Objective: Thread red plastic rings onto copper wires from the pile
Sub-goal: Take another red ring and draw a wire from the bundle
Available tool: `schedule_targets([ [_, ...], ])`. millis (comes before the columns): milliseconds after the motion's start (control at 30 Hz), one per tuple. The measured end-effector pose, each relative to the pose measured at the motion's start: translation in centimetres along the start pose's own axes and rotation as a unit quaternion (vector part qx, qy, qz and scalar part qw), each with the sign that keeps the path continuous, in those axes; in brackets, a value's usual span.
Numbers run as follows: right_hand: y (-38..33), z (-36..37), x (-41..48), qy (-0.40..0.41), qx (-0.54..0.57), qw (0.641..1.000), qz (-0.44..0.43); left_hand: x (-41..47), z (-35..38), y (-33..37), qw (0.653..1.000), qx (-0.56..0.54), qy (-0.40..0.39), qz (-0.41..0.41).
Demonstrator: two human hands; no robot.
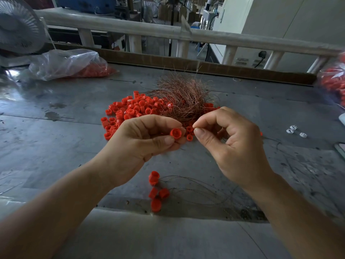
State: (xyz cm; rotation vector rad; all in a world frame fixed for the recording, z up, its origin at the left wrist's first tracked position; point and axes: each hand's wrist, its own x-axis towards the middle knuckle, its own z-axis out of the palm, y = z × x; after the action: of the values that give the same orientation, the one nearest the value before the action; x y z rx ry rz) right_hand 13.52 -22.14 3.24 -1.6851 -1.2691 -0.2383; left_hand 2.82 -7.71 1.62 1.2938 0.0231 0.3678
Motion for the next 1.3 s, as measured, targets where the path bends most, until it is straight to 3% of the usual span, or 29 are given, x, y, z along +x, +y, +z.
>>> schedule_targets([
  [600, -0.3, 0.1, -0.1, -0.007, 0.019, 1.000, 0.012, -0.1, 0.3, -0.2, 0.994, 0.075, 0.071, 0.028],
  [733, -0.4, 0.6, -0.4, -0.029, 0.029, 0.999, 0.014, -0.3, 0.6, -0.2, 0.993, 0.096, 0.053, 0.045],
  [1033, -0.2, 1.1, -0.5, -0.054, 0.021, 0.998, 0.025, -0.3, 0.9, 0.0, 0.995, 0.067, 0.053, 0.053],
  [1300, -0.1, 0.3, -0.2, -0.027, 0.023, 0.999, 0.034, -0.2, 0.6, 0.0, 0.999, -0.002, 0.024, 0.032],
])
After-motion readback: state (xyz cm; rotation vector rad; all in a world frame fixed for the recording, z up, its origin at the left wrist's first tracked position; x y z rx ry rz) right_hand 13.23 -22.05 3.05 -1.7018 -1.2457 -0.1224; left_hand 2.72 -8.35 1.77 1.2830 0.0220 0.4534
